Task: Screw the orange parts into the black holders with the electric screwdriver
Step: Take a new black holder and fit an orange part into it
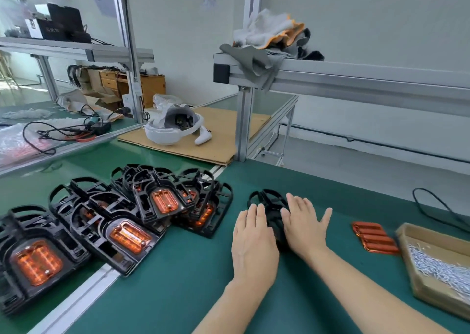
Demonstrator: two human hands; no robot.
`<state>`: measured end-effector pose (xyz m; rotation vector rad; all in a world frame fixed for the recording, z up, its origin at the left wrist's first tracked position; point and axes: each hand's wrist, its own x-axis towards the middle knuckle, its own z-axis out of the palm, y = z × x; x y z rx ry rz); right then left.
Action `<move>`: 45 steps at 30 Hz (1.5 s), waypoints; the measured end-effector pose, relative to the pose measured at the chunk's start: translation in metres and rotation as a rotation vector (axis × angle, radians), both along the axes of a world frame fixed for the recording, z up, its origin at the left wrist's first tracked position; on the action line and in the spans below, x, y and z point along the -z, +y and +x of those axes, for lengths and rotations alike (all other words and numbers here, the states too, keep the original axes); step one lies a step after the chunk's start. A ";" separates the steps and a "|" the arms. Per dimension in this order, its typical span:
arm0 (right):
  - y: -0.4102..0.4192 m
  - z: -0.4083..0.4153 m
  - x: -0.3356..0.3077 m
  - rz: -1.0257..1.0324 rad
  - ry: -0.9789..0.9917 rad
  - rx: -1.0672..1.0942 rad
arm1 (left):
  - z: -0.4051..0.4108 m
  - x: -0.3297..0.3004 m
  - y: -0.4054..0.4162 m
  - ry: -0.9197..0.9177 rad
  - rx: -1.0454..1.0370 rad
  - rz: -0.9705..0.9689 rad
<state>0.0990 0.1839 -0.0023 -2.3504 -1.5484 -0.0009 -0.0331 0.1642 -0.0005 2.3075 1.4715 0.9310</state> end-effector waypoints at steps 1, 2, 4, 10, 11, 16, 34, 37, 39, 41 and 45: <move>-0.004 0.006 0.001 -0.009 0.000 0.023 | 0.004 0.003 0.000 0.013 -0.007 -0.016; -0.008 0.011 0.002 -0.020 -0.002 0.047 | 0.008 0.006 0.000 0.017 -0.012 -0.031; -0.014 0.018 0.004 -0.046 -0.005 0.085 | 0.015 0.009 -0.002 -0.007 -0.015 -0.081; -0.027 0.020 0.011 -0.092 0.042 0.104 | 0.022 0.026 -0.002 0.077 -0.132 -0.189; -0.028 0.019 0.013 -0.097 0.054 0.098 | 0.023 0.027 -0.002 0.090 -0.144 -0.195; -0.032 0.014 0.019 -0.077 0.102 0.057 | 0.028 0.028 -0.002 0.149 -0.158 -0.216; -0.078 0.023 -0.005 0.310 0.559 -0.004 | 0.041 -0.004 -0.047 -0.366 0.014 -0.451; -0.098 0.031 -0.009 0.376 0.582 0.022 | 0.047 -0.011 -0.062 -0.460 0.073 -0.445; -0.113 0.036 -0.009 0.417 0.588 0.052 | 0.053 -0.013 -0.070 -0.508 0.110 -0.447; -0.129 0.041 -0.008 0.464 0.597 0.076 | 0.059 -0.015 -0.078 -0.554 0.147 -0.459; -0.161 0.046 -0.009 0.537 0.573 0.089 | 0.073 -0.017 -0.093 -0.654 0.205 -0.502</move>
